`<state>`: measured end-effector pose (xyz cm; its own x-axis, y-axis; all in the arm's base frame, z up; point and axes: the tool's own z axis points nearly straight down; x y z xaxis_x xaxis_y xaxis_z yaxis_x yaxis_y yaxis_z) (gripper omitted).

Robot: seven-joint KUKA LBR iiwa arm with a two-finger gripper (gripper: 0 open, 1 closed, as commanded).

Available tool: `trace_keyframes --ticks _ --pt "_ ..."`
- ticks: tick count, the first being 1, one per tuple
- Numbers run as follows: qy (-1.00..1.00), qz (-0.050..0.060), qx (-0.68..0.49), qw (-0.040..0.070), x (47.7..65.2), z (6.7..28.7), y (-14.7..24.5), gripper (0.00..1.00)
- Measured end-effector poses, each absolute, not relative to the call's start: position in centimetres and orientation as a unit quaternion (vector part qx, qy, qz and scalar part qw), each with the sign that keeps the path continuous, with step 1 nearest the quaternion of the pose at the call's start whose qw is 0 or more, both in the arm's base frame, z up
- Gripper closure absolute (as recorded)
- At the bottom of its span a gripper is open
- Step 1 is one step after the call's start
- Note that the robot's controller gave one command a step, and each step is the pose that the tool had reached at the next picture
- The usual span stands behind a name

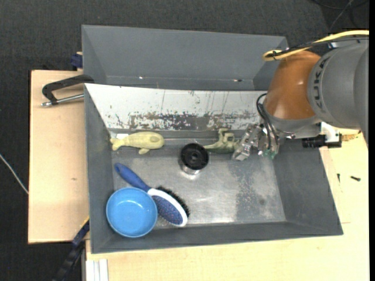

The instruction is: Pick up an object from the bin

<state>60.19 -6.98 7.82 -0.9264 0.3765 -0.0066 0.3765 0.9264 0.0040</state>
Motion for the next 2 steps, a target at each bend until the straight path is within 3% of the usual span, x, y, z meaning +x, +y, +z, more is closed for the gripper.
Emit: trace_keyframes --ticks 1,2 --pt "0.982 0.001 0.191 0.004 60.4 10.2 -6.9 1.00" --pt "0.982 0.001 0.190 0.007 60.7 19.9 -6.9 1.00"
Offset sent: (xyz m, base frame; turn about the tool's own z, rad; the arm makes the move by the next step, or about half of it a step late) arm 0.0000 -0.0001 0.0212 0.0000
